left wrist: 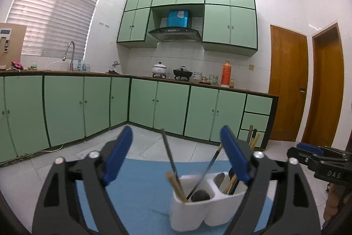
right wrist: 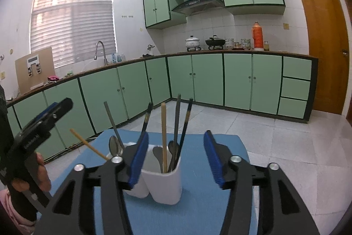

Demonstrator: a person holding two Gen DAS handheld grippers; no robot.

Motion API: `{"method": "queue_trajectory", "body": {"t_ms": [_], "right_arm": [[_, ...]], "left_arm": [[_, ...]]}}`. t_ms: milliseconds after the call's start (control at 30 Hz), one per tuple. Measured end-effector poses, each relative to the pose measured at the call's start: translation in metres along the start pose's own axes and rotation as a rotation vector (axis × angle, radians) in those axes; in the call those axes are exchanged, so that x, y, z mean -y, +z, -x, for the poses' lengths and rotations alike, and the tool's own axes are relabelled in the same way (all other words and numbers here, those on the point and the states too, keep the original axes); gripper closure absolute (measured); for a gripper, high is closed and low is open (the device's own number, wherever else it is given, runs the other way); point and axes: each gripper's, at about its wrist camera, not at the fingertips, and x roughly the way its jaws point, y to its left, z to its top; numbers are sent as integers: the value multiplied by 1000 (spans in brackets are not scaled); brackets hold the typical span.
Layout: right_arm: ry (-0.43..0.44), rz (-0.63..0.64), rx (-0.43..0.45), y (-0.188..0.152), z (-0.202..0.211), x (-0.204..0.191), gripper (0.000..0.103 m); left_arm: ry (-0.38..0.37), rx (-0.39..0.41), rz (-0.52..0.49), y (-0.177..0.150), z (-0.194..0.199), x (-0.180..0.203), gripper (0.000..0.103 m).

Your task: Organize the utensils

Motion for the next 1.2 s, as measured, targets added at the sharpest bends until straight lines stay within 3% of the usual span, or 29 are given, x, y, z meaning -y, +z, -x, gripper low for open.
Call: {"method": "queue_trajectory", "body": {"t_ms": [400, 533, 767, 1200], "right_arm": [[-32, -25, -5, -52, 49, -1, 16], [-50, -14, -13, -65, 62, -9, 8], [-68, 32, -19, -87, 83, -34, 6], [-49, 11, -3, -99, 118, -53, 6]], "left_arm": [[62, -72, -32, -37, 59, -10, 5], [93, -102, -59, -50, 82, -9, 5], [71, -144, -88, -66, 118, -2, 5], [68, -141, -90, -67, 164, 6, 5]]}}
